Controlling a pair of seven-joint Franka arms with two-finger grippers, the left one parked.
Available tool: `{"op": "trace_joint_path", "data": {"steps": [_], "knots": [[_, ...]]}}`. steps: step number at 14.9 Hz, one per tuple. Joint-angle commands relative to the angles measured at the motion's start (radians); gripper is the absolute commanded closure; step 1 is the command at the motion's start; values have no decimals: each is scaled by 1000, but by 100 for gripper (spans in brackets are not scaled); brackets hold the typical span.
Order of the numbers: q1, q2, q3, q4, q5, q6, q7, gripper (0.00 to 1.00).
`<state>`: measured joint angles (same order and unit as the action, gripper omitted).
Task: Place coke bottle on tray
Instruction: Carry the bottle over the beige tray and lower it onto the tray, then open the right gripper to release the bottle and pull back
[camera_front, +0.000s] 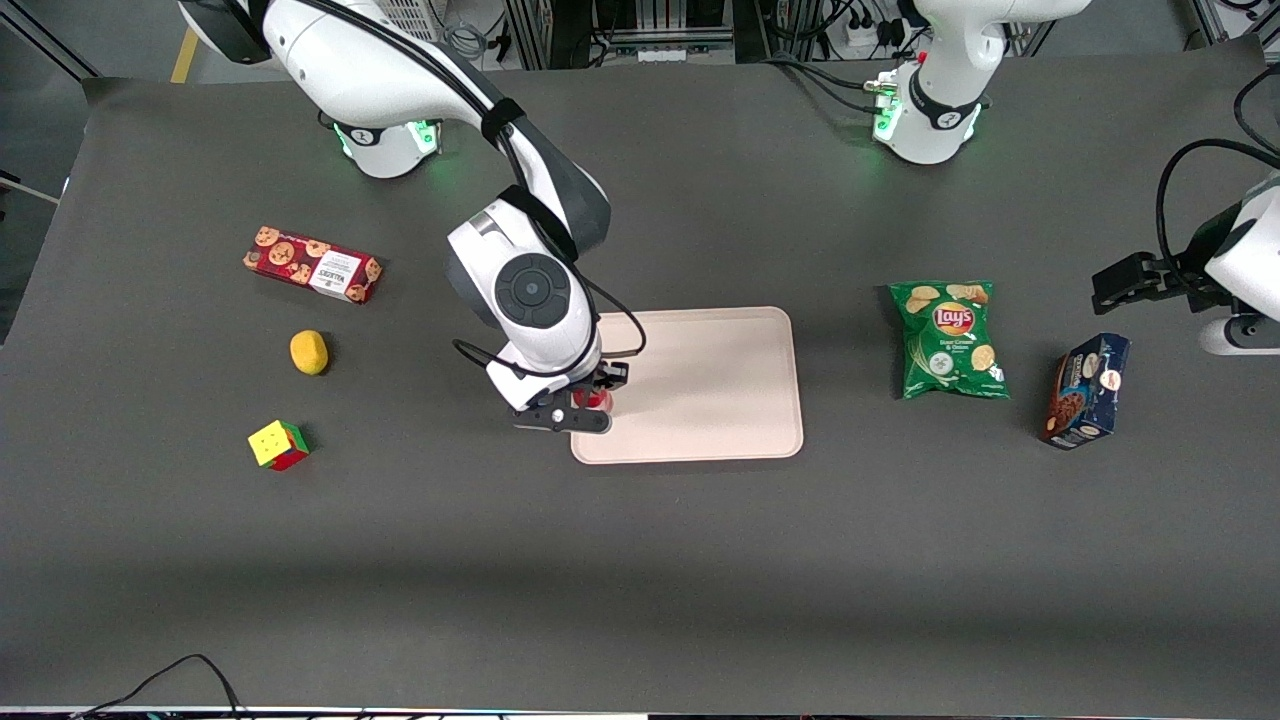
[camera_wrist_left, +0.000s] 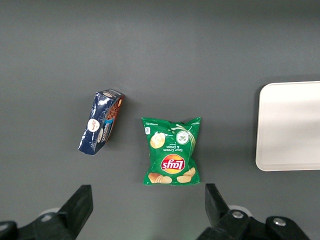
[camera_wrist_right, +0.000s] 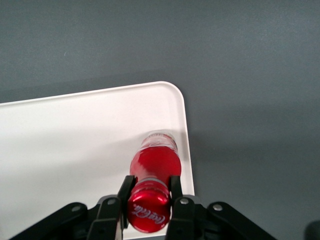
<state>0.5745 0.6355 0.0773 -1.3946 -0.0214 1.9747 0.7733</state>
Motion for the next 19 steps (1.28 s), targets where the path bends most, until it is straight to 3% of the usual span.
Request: {"op": "trace_joint_path", "data": {"steps": [1,3,5,6,7,8,13,17,19], "knots": [[7,-8,2,-12,-23,32,35,99],[7,-8,2,-33,-23,61,35,86],[5,-8,2,-38,-23,65,35,66],[5,-8,2,-38,-22,65,35,50],[5,-8,4,-38,-22,65,35,7],[5,-8,4,-37,-22,65,35,0],[-18,-54,2,-35,-6,53,38,0],[-126,-198,7,-41,26,-54,3,0],[-189,-276,7,-76,28,-103,-107,0]]}}
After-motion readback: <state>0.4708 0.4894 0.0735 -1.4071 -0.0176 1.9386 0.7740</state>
